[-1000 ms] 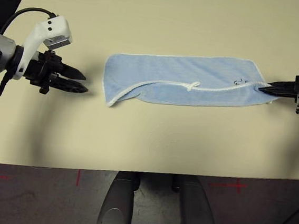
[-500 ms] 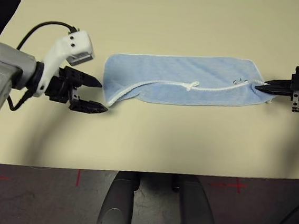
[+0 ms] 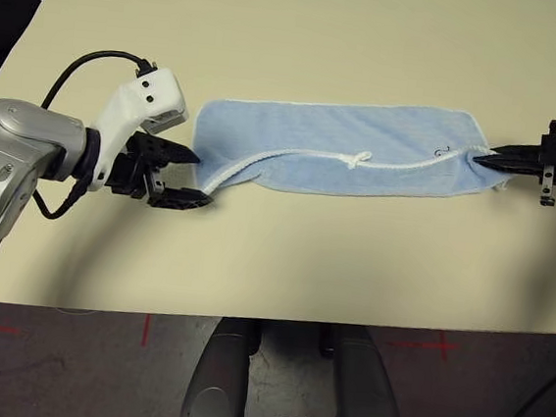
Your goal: Fold the towel and set it aside.
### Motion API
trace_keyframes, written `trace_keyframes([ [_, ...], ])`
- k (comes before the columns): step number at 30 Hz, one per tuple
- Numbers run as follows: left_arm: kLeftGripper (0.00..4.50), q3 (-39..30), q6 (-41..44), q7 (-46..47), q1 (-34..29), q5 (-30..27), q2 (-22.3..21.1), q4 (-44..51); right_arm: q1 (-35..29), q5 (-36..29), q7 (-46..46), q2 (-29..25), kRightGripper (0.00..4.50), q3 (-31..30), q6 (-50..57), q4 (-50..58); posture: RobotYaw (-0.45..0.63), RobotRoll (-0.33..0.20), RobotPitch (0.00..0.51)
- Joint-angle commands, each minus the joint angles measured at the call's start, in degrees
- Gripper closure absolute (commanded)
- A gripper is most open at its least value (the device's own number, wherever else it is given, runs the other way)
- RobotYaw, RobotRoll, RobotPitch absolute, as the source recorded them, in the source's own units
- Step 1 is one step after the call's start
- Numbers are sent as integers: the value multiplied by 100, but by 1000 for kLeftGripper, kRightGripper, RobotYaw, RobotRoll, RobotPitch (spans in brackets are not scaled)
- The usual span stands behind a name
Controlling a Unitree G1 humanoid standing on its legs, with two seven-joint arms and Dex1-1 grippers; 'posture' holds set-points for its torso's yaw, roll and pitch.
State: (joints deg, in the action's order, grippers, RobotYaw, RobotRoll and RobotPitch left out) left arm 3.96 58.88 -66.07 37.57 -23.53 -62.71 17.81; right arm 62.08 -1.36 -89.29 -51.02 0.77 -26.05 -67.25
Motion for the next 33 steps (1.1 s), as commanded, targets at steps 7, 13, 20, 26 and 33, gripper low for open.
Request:
trace_keyframes([
  [7,4464,178,185,176,-91,-253,129,263,44,48,76,-40,4500,10,-76,-49,30,0,350],
  [13,4464,224,140,154,-189,-269,-1,270,61,45,107,-28,4500,13,-90,-52,31,0,349],
  [20,4464,307,-479,2,-63,237,-554,-543,44,-10,103,-23,4500,57,-56,-44,33,0,348],
  [26,4464,694,-1394,-287,861,922,-558,-1777,115,-129,281,-33,4500,191,179,-87,42,0,343],
  [33,4464,1339,-2625,-877,2445,1840,166,-3638,298,-100,682,-60,4500,303,372,-200,28,0,337],
])
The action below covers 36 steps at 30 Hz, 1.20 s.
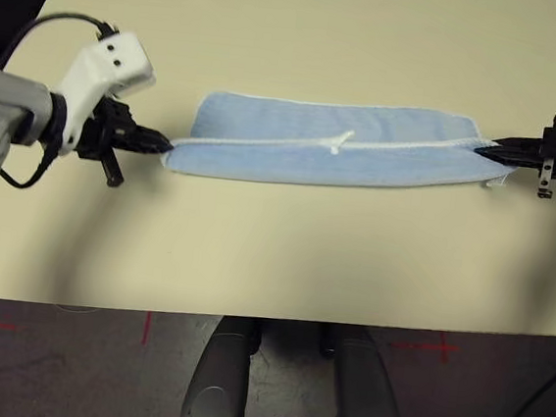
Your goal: Fold the towel and set it aside.
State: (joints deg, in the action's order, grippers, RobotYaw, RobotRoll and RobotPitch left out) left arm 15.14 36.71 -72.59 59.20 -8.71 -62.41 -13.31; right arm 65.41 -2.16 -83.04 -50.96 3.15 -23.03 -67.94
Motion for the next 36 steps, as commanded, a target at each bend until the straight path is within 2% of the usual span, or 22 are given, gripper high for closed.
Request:
trace_keyframes([
  [1,4464,283,-588,-277,462,487,257,-780,-46,-2,64,-71,4500,63,61,-129,29,0,336],
  [6,4464,477,-1343,-381,1162,1019,850,-1997,-114,33,145,-86,4500,50,51,-116,19,0,333],
  [13,4464,462,-2114,-272,1598,1524,1362,-3313,-251,278,605,-82,4500,-82,-58,-94,-2,0,334],
  [24,4464,367,-2596,-189,1673,1942,1271,-4096,-187,827,1774,176,4500,-396,-4,-298,13,0,337],
  [36,4464,242,-2810,297,1842,2118,1393,-4614,297,1066,2566,455,4500,-529,133,-398,15,0,340],
])
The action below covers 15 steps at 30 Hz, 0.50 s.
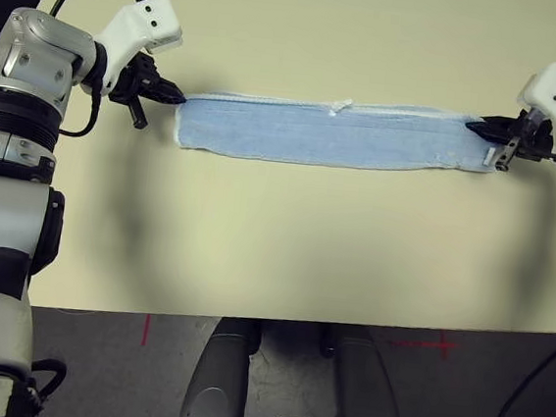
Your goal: Fold the towel and set it aside.
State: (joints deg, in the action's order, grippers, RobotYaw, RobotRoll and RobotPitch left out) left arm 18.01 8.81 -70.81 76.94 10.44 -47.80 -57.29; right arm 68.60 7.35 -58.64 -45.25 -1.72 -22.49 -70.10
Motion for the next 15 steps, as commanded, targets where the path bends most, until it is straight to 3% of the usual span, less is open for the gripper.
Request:
trace_keyframes([
  [1,4464,-51,-44,153,83,212,-38,-264,-5,133,127,-113,4500,-50,68,-192,15,0,340],
  [15,4464,-120,-326,747,249,386,479,-909,-45,472,504,13,4500,-257,4,-271,28,0,345],
])
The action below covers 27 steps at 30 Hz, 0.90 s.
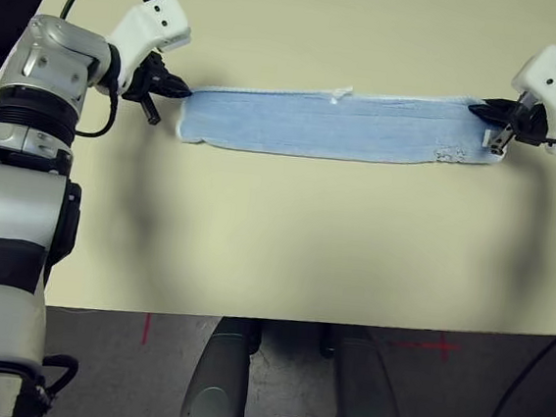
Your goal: Fold the towel and set it aside.
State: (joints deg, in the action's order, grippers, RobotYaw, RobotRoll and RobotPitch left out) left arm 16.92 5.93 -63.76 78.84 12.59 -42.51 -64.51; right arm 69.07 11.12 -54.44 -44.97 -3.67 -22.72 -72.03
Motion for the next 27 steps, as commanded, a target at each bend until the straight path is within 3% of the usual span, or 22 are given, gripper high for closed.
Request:
trace_keyframes([
  [1,4464,-1,-62,53,57,196,-53,-201,-89,112,100,15,4500,-78,21,-71,28,0,345],
  [4,4500,39,-163,193,55,323,-86,-251,-46,112,143,138,3688,-71,75,-46,18,0,345],
  [7,3810,-23,-134,170,91,334,-109,-284,20,61,115,187,2682,-6,94,-16,18,0,345],
  [15,893,-322,-73,241,101,220,-236,-97,60,-33,141,84,0,72,-7,47,20,0,331],
  [17,149,-437,-59,269,50,163,-272,16,46,-115,162,34,0,145,-7,78,20,0,328],
  [18,29,-509,-49,291,25,126,-287,80,39,-170,171,8,0,192,-1,97,20,0,326],
  [24,29,-1519,273,242,-263,-838,-131,706,-5,-1654,-812,181,0,1366,1191,320,14,0,315],
  [27,29,-2056,648,361,-707,-1447,83,1394,-246,-2349,-1288,273,0,1807,2431,744,13,0,312],
])
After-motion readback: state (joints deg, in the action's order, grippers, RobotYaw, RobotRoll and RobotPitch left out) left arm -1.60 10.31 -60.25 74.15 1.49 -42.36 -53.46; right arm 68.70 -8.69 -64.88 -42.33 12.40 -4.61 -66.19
